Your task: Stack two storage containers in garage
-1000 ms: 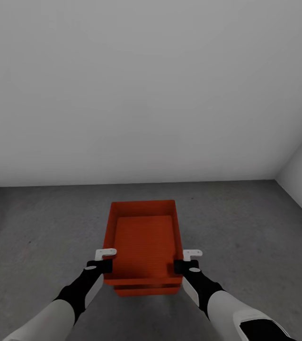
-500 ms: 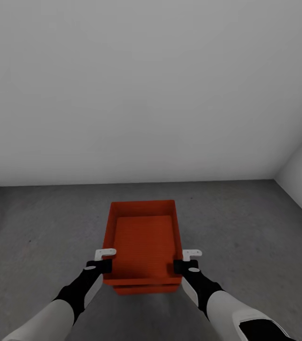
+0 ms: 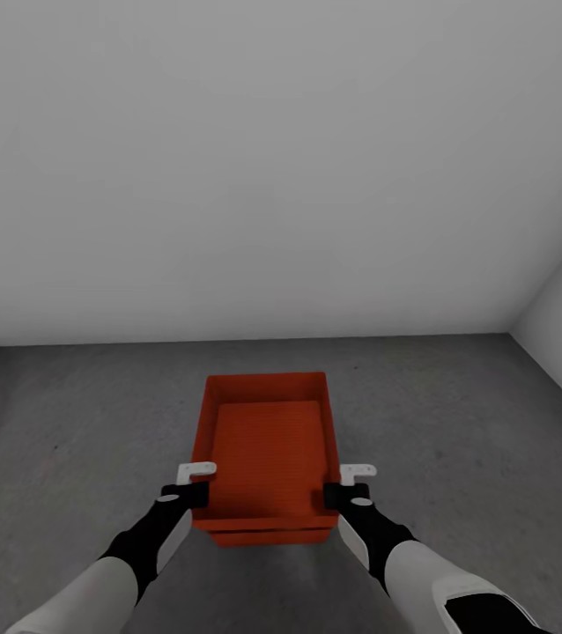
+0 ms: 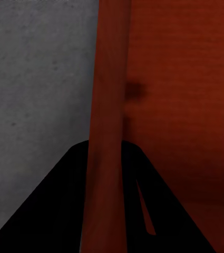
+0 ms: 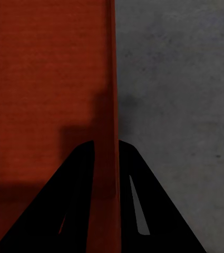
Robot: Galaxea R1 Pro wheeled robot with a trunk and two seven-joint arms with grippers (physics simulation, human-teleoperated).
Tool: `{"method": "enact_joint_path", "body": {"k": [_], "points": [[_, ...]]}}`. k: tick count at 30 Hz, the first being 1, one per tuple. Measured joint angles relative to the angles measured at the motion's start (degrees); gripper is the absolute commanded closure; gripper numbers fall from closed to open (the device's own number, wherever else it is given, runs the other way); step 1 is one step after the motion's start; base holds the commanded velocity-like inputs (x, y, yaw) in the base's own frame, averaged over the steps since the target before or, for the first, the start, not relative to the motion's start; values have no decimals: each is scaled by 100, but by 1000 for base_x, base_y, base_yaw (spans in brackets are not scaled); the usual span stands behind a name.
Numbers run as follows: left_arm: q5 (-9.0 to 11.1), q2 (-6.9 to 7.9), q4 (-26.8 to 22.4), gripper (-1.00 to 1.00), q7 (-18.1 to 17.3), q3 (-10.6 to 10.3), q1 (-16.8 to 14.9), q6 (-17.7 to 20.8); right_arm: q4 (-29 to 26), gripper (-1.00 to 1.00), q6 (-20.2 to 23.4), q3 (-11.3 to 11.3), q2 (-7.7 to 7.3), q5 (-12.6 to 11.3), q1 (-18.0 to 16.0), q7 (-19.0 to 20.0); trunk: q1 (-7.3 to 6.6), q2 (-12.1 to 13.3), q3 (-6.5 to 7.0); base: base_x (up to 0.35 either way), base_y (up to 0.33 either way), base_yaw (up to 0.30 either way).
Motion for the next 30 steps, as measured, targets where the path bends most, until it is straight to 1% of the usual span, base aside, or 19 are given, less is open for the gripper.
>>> {"method": "enact_joint_path", "body": {"k": [30], "points": [[14,-22,-9,100,43,-30,0,0,0,100,-9,-13,-27,3,1,40,0,0,0,0,0,0]]}}
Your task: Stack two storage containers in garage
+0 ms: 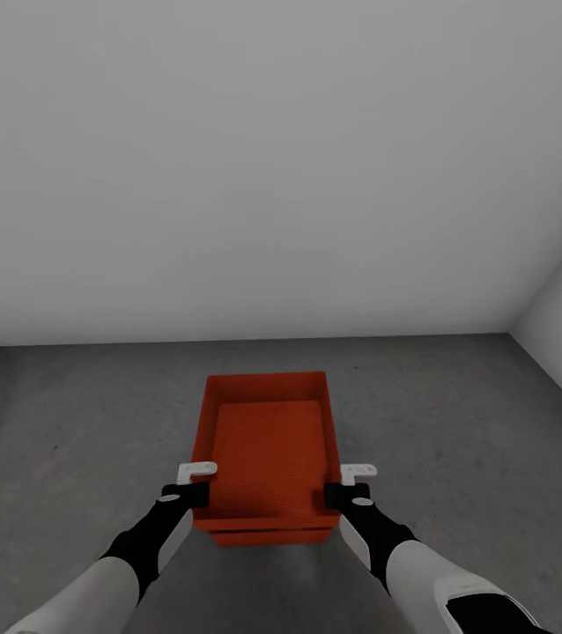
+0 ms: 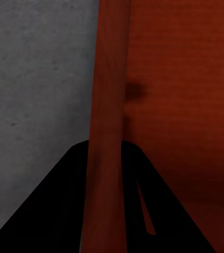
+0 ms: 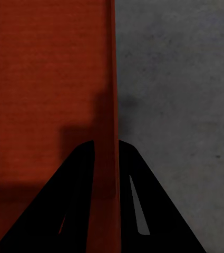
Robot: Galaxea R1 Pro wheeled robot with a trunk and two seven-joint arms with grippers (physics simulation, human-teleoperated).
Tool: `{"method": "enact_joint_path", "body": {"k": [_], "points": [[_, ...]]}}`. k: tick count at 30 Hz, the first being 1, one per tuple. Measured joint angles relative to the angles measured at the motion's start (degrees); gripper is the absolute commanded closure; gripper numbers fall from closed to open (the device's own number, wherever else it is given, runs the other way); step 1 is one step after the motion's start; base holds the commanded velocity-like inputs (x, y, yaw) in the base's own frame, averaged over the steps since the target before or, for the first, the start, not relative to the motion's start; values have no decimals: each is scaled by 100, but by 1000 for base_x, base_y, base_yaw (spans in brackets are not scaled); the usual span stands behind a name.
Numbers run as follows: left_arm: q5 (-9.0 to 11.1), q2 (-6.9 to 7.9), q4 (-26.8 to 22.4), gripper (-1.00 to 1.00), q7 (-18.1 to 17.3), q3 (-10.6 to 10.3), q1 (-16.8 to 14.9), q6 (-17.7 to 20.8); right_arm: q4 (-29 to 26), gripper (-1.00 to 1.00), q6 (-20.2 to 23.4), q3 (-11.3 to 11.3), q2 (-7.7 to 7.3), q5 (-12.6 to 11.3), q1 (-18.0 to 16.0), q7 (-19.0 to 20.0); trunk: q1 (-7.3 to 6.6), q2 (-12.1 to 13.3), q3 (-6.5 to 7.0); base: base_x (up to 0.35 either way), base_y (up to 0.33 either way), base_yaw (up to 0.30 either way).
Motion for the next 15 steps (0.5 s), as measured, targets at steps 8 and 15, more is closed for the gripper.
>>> {"method": "enact_joint_path", "body": {"k": [8,15], "points": [[1,-18,0,100,27,-5,0,-4,0,100,-1,0,-19,-3,-2,25,0,0,0,0,0,0],[7,-18,2,100,28,-10,0,-8,0,100,-3,1,-20,-3,-1,26,87,-159,-71,0,0,0]]}}
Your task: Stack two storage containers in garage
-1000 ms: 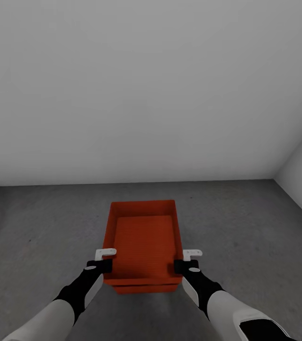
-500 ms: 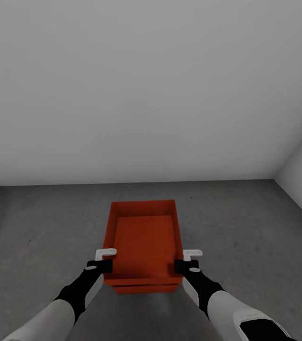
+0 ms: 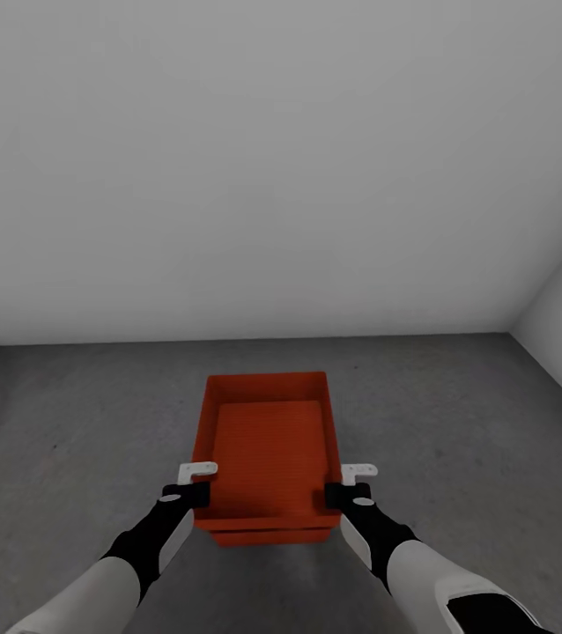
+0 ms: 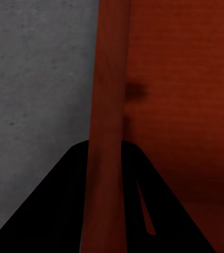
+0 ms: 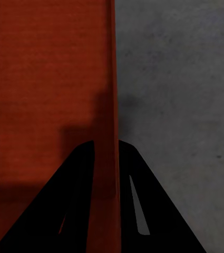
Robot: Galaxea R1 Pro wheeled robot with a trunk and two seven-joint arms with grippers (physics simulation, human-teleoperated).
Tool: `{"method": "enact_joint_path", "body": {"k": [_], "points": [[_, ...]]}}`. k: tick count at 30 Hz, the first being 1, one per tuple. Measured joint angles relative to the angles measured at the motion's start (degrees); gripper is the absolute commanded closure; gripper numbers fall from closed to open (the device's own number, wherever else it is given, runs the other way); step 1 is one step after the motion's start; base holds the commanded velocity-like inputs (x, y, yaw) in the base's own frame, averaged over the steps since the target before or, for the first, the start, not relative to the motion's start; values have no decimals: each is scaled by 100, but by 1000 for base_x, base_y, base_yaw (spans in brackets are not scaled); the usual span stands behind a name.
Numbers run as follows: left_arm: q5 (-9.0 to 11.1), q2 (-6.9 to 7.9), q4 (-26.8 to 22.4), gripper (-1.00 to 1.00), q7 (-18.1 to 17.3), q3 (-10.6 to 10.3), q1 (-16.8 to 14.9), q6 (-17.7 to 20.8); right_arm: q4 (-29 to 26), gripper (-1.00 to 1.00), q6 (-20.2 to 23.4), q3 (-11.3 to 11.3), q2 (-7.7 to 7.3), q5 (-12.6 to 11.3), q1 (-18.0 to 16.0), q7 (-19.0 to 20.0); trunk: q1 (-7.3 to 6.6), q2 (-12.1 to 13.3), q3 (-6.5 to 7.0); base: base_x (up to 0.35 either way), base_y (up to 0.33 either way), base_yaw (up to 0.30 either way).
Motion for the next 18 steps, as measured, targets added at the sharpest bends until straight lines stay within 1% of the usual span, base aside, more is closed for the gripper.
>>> {"method": "enact_joint_path", "body": {"k": [15,16,17,18], "points": [[0,9,-1,100,-12,3,0,0,0,100,0,2,9,1,-1,-12,330,-602,-269,0,0,0],[94,32,-15,100,-2,-37,-2,-39,-18,100,-25,93,13,-44,-6,-27,329,-602,-269,0,0,0],[112,56,-25,100,-23,-65,-3,-45,-11,100,-53,110,24,-66,-5,-35,330,-602,-270,0,0,0],[68,49,-35,100,-31,-59,-5,-43,-2,100,-80,129,13,-108,-3,-25,330,-602,-270,0,0,0]]}}
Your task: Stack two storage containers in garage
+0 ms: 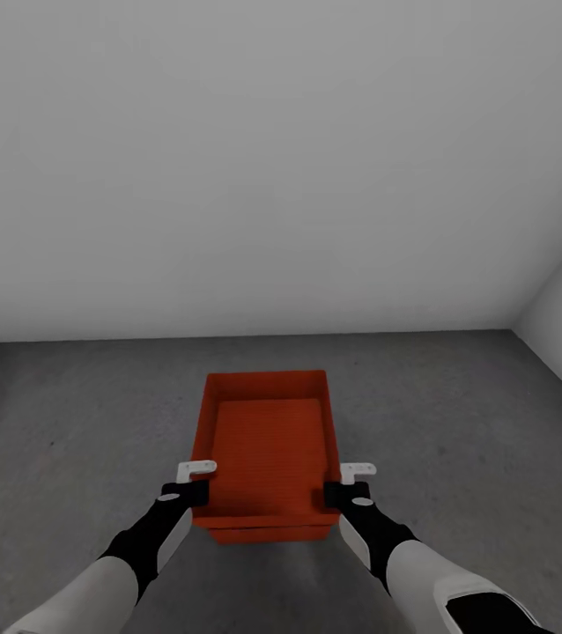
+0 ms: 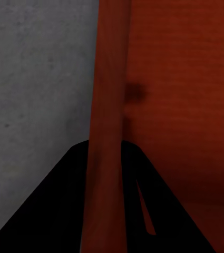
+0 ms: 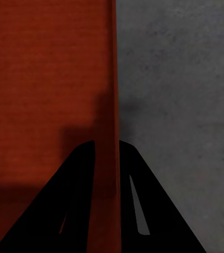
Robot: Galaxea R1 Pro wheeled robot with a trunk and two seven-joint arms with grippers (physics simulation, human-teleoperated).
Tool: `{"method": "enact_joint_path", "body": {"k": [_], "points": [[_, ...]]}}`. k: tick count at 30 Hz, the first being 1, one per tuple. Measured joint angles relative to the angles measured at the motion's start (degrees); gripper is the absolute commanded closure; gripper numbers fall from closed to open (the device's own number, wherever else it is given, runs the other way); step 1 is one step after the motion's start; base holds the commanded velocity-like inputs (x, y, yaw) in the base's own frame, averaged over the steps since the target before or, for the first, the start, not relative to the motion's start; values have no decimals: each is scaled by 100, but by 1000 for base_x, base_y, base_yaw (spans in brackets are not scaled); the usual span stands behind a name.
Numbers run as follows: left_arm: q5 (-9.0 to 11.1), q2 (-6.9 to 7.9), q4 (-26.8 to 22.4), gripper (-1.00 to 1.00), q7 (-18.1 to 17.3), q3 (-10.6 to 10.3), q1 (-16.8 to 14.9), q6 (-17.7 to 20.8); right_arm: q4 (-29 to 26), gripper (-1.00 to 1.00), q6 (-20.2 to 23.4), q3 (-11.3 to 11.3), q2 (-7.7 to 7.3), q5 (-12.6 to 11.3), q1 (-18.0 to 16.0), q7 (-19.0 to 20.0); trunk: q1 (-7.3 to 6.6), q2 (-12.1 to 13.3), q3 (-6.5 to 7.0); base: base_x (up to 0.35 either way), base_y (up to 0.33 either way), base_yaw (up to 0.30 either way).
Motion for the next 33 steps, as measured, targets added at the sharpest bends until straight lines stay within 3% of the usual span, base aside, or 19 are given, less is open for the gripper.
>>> {"method": "enact_joint_path", "body": {"k": [5,13,33], "points": [[-120,-31,-6,100,-11,95,0,-10,1,100,-28,132,-27,-144,1,20,0,0,0,0,0,0],[-10,-22,21,100,23,1,0,-110,-6,100,-78,97,-29,-79,2,23,0,0,0,0,0,0],[4,-39,56,100,36,-4,1,-121,-7,100,-41,-42,-29,75,1,38,0,0,0,0,0,0]]}}
